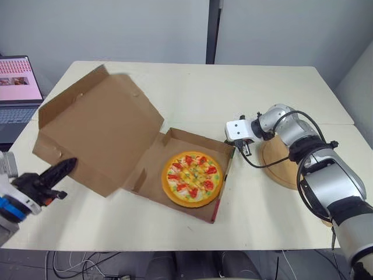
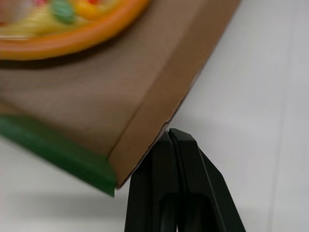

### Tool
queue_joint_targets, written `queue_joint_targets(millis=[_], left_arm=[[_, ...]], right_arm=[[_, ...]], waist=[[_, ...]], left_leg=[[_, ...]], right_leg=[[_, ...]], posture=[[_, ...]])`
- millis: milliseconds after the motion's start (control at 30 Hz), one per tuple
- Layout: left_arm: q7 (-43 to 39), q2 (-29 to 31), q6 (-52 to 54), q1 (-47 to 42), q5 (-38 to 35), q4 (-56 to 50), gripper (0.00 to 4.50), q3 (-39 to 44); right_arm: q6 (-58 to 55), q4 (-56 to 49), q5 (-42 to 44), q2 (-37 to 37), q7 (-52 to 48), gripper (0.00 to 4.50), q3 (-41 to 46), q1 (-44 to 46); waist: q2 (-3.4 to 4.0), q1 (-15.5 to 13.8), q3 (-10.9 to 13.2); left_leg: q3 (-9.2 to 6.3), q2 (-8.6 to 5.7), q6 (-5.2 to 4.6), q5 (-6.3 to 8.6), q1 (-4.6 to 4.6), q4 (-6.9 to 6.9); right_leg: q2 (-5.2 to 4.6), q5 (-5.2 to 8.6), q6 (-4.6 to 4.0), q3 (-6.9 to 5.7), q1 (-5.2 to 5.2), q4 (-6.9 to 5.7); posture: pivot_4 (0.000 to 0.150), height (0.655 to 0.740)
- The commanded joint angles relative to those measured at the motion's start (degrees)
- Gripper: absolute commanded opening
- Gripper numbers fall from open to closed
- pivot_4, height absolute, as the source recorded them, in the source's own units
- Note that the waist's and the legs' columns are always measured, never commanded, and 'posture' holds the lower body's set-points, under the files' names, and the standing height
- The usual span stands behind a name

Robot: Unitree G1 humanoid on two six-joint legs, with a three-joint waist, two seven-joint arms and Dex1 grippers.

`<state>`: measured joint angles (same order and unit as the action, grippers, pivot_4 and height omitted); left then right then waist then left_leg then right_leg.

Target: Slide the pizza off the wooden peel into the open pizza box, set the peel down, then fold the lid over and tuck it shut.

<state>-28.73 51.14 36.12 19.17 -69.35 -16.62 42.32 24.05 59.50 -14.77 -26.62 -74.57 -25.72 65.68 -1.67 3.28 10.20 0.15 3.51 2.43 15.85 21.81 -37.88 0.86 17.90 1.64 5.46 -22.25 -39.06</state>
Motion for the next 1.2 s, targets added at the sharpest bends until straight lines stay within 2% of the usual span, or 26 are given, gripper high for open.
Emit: queue_joint_targets(millis=[33,267,433,567,633,733,933,1200], left_arm=[[-5.1,2.9,0.1,-4.7,3.4,2.4,0.00,-0.9],[-15.4,6.5,-2.7,-15.9,13.8,9.9,0.00,-7.3],[-20.9,7.2,-5.3,-26.2,19.9,16.6,0.00,-12.4],[-23.3,6.8,-5.9,-29.3,23.0,17.1,0.00,-13.6],[-23.7,6.3,-6.4,-29.8,24.1,16.5,0.00,-13.2],[-23.8,5.7,-6.4,-29.8,24.7,15.0,0.00,-12.4],[-23.8,5.0,-5.6,-29.7,24.4,12.1,0.00,-11.6],[-24.2,5.1,-5.3,-28.6,24.4,11.5,0.00,-10.2]], right_arm=[[-2.7,-8.6,5.0,-1.7,-8.1,0.03,2.4,-3.8],[-18.0,-33.8,10.9,-5.9,-13.9,0.03,3.8,-14.8],[-31.9,-50.1,14.6,-6.6,-11.5,0.03,4.9,-20.9],[-33.2,-45.8,12.8,-6.7,-4.2,0.03,7.5,-18.5],[-34.4,-40.7,16.1,-5.6,-2.2,0.41,11.2,-14.8],[-37.2,-35.6,19.3,-1.7,2.7,1.27,15.1,-9.6],[-41.1,-25.2,20.9,7.9,13.2,3.39,18.9,-2.0],[-39.6,-17.5,22.1,13.4,18.4,3.39,20.6,1.5]], waist=[[0.00,0.0,0.0],[0.04,-0.1,0.0],[0.03,-0.3,0.0],[0.03,-0.2,0.0],[0.02,-0.1,0.0],[0.01,0.0,0.1],[-0.01,0.2,0.0],[0.00,0.0,0.1]], left_leg=[[-0.01,0.00,0.00,0.00,0.01,0.01],[-0.10,0.06,0.01,0.01,0.04,0.06],[-0.13,0.00,0.01,0.01,0.05,0.03],[-0.07,0.00,0.01,0.01,0.07,0.02],[-0.02,0.00,0.01,0.01,0.07,0.01],[-0.02,0.02,0.01,0.01,0.07,0.01],[-0.09,0.11,0.01,0.01,0.09,0.06],[-0.07,0.06,0.01,0.01,0.20,0.05]], right_leg=[[0.00,-0.01,0.01,-0.01,0.00,0.00],[-0.14,-0.03,0.03,-0.05,-0.02,-0.02],[-0.09,-0.04,0.03,-0.13,-0.02,-0.03],[-0.06,-0.06,0.06,-0.04,-0.06,-0.02],[-0.08,-0.09,0.12,0.04,-0.07,0.00],[-0.09,-0.11,0.15,0.04,-0.08,0.01],[-0.11,-0.16,0.07,-0.04,-0.10,-0.02],[-0.38,-0.23,0.20,-0.02,-0.17,0.03]], posture=[[0.150,0.7332],[0.150,0.7332],[0.150,0.7332],[0.150,0.7332],[0.150,0.7332],[0.150,0.7332],[0.150,0.7332],[0.150,0.7332]])
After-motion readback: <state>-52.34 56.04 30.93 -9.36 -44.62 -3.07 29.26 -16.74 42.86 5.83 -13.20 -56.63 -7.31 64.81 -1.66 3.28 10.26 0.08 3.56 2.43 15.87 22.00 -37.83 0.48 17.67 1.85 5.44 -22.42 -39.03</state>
